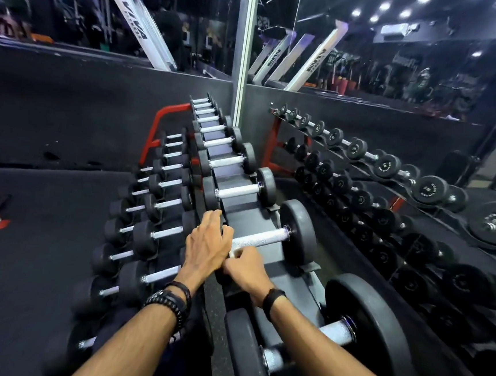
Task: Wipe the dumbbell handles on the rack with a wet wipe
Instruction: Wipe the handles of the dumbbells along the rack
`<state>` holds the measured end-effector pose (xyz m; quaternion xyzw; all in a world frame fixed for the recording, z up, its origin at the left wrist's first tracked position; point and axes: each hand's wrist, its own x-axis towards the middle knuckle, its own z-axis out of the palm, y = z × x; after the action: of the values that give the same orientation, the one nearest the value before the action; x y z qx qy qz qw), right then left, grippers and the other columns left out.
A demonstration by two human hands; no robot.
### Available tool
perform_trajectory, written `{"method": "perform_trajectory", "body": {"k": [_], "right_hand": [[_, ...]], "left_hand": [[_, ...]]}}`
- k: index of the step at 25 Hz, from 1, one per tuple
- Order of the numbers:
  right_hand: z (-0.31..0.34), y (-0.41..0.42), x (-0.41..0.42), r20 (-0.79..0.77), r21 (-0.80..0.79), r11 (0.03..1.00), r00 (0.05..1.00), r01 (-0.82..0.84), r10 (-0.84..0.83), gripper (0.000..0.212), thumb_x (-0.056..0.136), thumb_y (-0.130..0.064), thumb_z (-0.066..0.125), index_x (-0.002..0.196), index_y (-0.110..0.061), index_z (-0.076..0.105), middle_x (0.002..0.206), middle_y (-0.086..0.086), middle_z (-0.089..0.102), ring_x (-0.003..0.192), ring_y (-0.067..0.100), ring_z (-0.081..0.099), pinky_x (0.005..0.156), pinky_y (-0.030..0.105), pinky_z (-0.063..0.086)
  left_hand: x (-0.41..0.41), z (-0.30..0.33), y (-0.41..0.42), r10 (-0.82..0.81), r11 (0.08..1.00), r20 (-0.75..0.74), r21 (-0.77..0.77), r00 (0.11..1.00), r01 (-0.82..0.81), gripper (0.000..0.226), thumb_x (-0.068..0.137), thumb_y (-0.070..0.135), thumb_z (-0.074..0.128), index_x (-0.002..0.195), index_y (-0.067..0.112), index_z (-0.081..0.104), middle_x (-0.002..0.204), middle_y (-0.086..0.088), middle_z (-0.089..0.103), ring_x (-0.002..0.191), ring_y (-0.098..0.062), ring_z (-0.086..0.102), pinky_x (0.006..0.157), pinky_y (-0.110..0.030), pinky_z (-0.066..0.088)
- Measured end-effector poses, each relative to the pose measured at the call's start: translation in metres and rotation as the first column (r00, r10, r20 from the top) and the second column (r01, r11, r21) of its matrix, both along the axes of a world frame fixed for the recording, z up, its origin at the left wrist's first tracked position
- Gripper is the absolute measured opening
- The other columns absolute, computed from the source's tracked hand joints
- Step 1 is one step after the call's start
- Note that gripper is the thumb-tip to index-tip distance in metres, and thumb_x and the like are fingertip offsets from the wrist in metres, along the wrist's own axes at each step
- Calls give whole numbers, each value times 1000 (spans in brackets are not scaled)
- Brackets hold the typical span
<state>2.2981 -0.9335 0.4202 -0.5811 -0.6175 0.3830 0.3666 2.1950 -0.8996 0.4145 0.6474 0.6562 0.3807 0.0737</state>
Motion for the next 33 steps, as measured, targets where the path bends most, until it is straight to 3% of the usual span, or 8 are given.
{"method": "perform_trajectory", "body": {"k": [4,12,16,22,26,28,31,33], "right_hand": [[3,12,-12,-610,-408,892,669,196,-425,18,66,-5,51,53,-15,42,46,-2,34,39,13,29,40,18,23],[11,29,-20,-690,-493,853,521,169,-502,18,81,-2,42,66,-12,39,58,6,41,33,15,39,32,14,29],[7,36,-10,-820,-470,881,401,-63,-409,32,87,-33,55,97,-3,63,80,14,64,59,23,64,56,29,52],[1,49,-24,-688,-584,807,473,88,-551,49,69,-40,68,104,-6,62,89,13,64,68,28,65,52,29,52],[15,31,-16,-692,-539,836,512,104,-509,13,86,-13,56,76,-6,53,44,3,50,29,13,44,33,18,35],[14,22,-13,-692,-519,848,530,107,-490,27,87,-2,52,65,-13,40,32,-3,32,25,8,29,35,18,26],[17,7,-7,-652,-366,899,622,241,-433,26,85,8,47,68,-11,43,49,1,39,43,11,36,43,22,29],[18,7,4,-386,-123,915,831,385,-401,15,87,3,47,82,-10,52,73,4,51,64,16,47,51,18,38]], "left_hand": [[0,-3,3,4,1000,17,11,1000,-4,26,95,24,44,116,9,52,124,-9,53,92,-38,58,75,-42,45],[0,-6,5,19,999,44,48,999,-21,26,94,23,46,114,9,53,120,-7,54,90,-34,58,74,-42,47],[0,-9,5,22,998,41,51,999,-24,33,95,25,47,123,11,53,128,-6,53,98,-35,59,75,-40,43],[0,-9,6,32,998,45,53,998,-34,35,94,26,47,125,11,53,128,-5,54,100,-35,60,77,-42,47],[-1,-8,3,9,997,41,71,999,-12,32,94,26,47,122,12,53,125,-5,54,100,-34,59,77,-41,46],[0,-6,3,23,998,45,64,999,-26,28,94,25,47,117,12,53,122,-5,54,97,-34,60,75,-41,46],[0,-7,3,18,998,35,59,999,-20,26,93,25,46,114,12,53,120,-5,54,95,-34,60,74,-42,47],[-1,-8,3,12,998,39,61,999,-14,25,93,26,46,113,12,52,120,-5,54,94,-33,60,74,-41,47]]}}
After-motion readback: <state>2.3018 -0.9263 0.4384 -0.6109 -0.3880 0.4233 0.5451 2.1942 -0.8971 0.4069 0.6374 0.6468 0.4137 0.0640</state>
